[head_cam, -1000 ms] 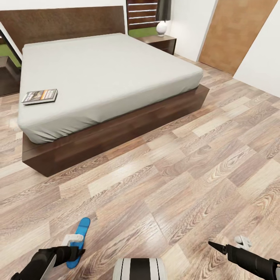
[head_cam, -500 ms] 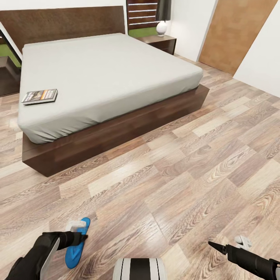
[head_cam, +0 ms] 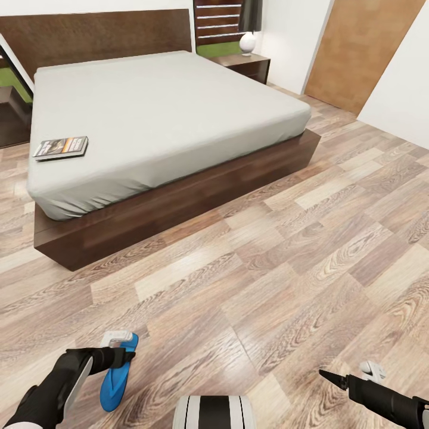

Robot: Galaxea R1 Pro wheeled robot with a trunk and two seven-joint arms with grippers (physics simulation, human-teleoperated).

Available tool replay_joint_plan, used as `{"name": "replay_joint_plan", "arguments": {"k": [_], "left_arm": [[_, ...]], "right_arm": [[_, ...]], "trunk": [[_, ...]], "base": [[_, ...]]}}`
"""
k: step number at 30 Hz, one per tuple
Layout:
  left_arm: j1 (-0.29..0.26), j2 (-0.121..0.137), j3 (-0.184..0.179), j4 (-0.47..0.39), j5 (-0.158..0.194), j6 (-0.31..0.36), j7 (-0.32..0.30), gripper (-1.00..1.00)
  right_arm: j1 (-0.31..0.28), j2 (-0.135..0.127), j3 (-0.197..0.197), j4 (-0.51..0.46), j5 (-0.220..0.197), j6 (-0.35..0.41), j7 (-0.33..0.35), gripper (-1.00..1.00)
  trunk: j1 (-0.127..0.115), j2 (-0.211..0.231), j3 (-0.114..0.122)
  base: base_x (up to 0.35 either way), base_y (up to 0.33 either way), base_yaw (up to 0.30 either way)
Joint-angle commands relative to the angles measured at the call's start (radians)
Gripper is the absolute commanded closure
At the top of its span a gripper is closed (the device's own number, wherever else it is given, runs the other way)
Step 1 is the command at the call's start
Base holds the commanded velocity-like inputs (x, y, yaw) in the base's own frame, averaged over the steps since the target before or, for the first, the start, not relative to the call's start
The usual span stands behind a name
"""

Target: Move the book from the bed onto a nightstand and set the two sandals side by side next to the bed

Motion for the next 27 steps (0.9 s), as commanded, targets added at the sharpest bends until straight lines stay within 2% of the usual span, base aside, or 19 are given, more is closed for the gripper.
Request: {"name": "replay_joint_plan", "arguments": {"k": [1, 10, 27], "left_arm": [[0.000, 0.000, 0.002, -0.001, -0.001, 0.006, -0.005, -1.00], [-0.001, -0.001, 0.001, 0.000, -0.005, 0.005, -0.004, -1.00], [-0.001, -0.001, 0.003, 0.001, -0.004, 0.006, -0.001, -1.00]], "right_arm": [[0.000, 0.000, -0.001, 0.000, -0.004, 0.006, 0.001, -1.00], [0.000, 0.000, -0.001, 0.000, -0.004, 0.006, 0.001, -1.00], [0.000, 0.000, -0.001, 0.000, -0.004, 0.006, 0.001, -1.00]], "trunk": [[0.000, 0.000, -0.001], [0.000, 0.000, -0.001], [0.007, -0.004, -0.066]], "base": [[0.000, 0.000, 0.000], [0.000, 0.000, 0.000], [0.000, 0.000, 0.000]]}}
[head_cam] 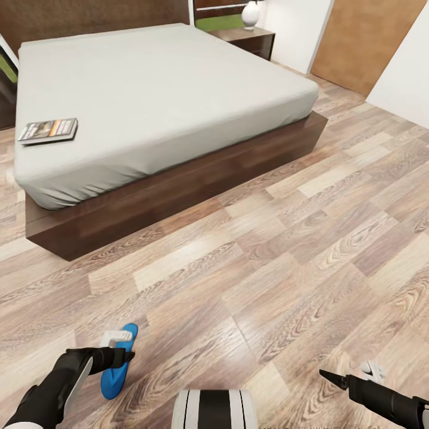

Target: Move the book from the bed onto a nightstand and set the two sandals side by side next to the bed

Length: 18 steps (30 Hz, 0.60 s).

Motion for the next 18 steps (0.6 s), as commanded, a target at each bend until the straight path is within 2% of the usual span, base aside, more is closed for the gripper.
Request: {"name": "replay_joint_plan", "arguments": {"k": [1, 10, 14, 18], "left_arm": [[0.000, 0.000, 0.002, -0.001, -0.001, 0.006, -0.005, -1.00], [0.000, 0.002, 0.005, -0.001, -0.002, 0.006, -0.003, -1.00], [0.000, 0.004, 0.007, -0.002, -0.002, 0.006, 0.008, -1.00], [0.000, 0.002, 0.017, -0.005, -0.002, 0.006, 0.070, -1.00]], "right_arm": [[0.000, 0.000, -0.001, 0.000, -0.004, 0.006, 0.001, -1.00], [0.000, 0.000, -0.001, 0.000, -0.003, 0.006, 0.001, -1.00], [0.000, 0.000, -0.001, 0.000, -0.003, 0.006, 0.001, -1.00], [0.000, 0.000, -0.001, 0.000, -0.004, 0.006, 0.001, -1.00]], "trunk": [[0.000, -0.001, -0.005], [0.004, -0.003, -0.039], [0.004, -0.003, -0.039], [0.004, -0.003, -0.039]], "base": [[0.000, 0.000, 0.000], [0.000, 0.000, 0.000], [0.000, 0.000, 0.000], [0.000, 0.000, 0.000]]}}
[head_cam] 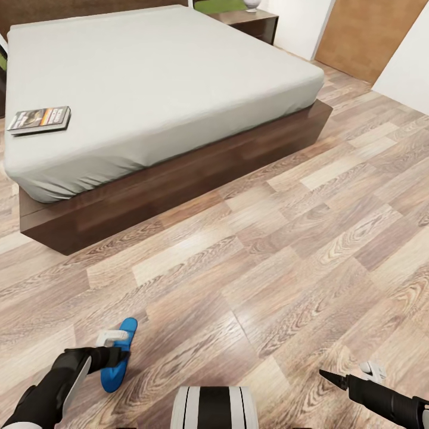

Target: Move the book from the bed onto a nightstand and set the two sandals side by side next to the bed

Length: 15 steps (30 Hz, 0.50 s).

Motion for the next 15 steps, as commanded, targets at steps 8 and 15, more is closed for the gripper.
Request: {"name": "replay_joint_plan", "arguments": {"k": [8, 15], "left_arm": [[-0.001, -0.004, 0.004, -0.005, 0.002, 0.004, 0.079, -1.00], [-0.001, -0.006, 0.001, -0.005, 0.003, 0.004, 0.084, -1.00]], "right_arm": [[0.000, 0.000, -0.001, 0.000, -0.004, 0.006, 0.001, -1.00], [0.000, 0.000, -0.001, 0.000, -0.004, 0.006, 0.002, -1.00]], "trunk": [[0.000, 0.000, -0.001], [0.000, 0.000, -0.001]], "base": [[0.000, 0.000, 0.000], [0.000, 0.000, 0.000]]}}
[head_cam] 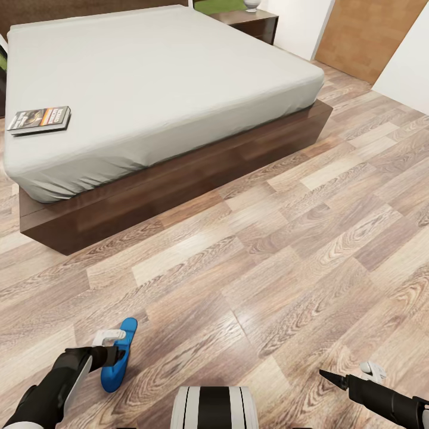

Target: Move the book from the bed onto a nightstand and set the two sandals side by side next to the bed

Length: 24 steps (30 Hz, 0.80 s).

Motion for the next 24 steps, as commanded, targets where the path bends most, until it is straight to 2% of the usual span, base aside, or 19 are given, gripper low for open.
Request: {"name": "replay_joint_plan", "arguments": {"k": [1, 24], "left_arm": [[0.000, -0.001, 0.002, -0.001, -0.001, 0.005, -0.005, -1.00], [0.000, -0.002, 0.001, 0.000, 0.003, 0.005, -0.008, -1.00]], "right_arm": [[0.000, 0.000, -0.001, 0.000, -0.004, 0.006, 0.001, -1.00], [0.000, 0.000, -0.001, 0.000, -0.004, 0.006, 0.001, -1.00]], "trunk": [[0.000, 0.000, -0.001], [0.010, -0.005, -0.086]], "base": [[0.000, 0.000, 0.000], [0.000, 0.000, 0.000]]}}
